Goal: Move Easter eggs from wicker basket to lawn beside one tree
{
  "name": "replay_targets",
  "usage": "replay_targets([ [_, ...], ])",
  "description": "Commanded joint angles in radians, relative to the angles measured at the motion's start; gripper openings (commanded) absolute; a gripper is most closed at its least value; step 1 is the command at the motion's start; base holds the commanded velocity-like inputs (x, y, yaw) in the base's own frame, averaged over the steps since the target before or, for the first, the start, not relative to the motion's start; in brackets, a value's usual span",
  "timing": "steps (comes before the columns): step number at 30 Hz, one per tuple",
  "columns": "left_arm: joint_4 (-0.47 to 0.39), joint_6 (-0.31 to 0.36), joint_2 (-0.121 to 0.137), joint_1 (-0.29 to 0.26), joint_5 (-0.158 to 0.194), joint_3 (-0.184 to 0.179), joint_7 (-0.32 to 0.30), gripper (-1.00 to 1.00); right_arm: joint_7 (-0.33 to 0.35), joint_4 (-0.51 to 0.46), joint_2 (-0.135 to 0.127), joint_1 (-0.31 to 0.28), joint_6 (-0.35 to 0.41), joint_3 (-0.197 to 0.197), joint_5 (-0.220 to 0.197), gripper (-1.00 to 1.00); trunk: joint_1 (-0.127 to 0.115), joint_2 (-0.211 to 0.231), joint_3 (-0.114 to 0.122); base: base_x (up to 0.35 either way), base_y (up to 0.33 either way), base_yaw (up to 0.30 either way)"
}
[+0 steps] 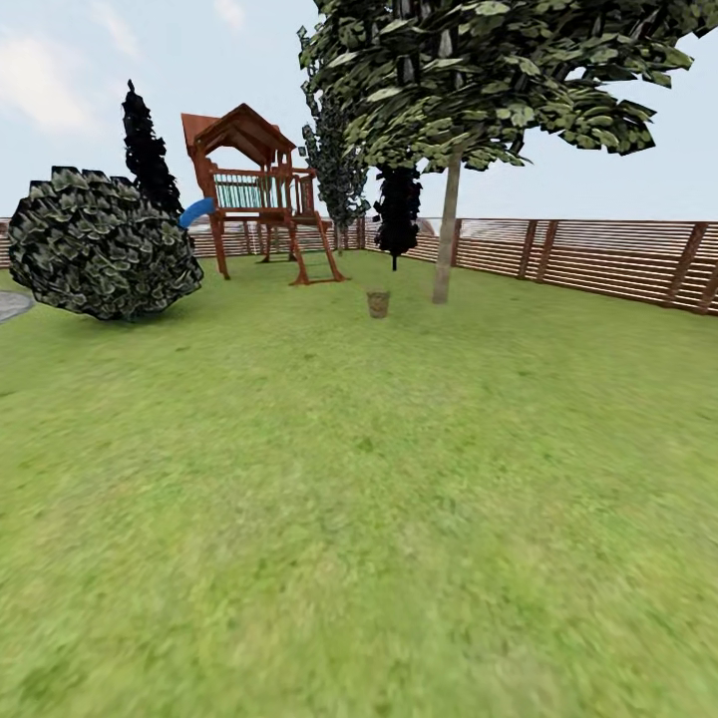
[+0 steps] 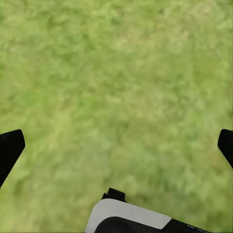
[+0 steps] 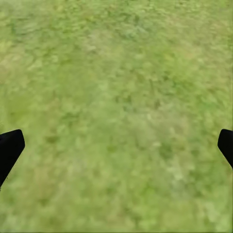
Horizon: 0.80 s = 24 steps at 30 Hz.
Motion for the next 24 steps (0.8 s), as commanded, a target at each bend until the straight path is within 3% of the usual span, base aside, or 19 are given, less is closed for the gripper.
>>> replay_targets([
  [1,0.001,-0.003,0.0,-0.001,0.007,-0.001,0.0,1.0,-0.003,0.001,0.0,-0.001,-0.003,0.0,0.001,1.0,0.001,-0.002,-0.002,0.188,0.011,0.0],
  [6,0.001,-0.003,0.0,-0.001,0.014,0.0,0.005,1.0,-0.003,0.001,0.0,-0.001,-0.003,0.0,0.001,1.0,0.001,-0.002,-0.002,0.061,0.003,0.0],
  [9,0.001,-0.002,0.0,-0.001,0.036,0.0,0.009,1.0,-0.003,0.001,0.0,-0.001,-0.003,0.0,0.001,1.0,0.001,-0.002,-0.002,0.117,0.001,0.0],
  [24,0.001,-0.001,0.0,-0.001,0.048,0.0,0.011,1.0,-0.003,0.001,0.0,-0.001,-0.003,-0.001,0.0,1.0,0.001,-0.002,-0.002,0.319,0.0,0.0],
])
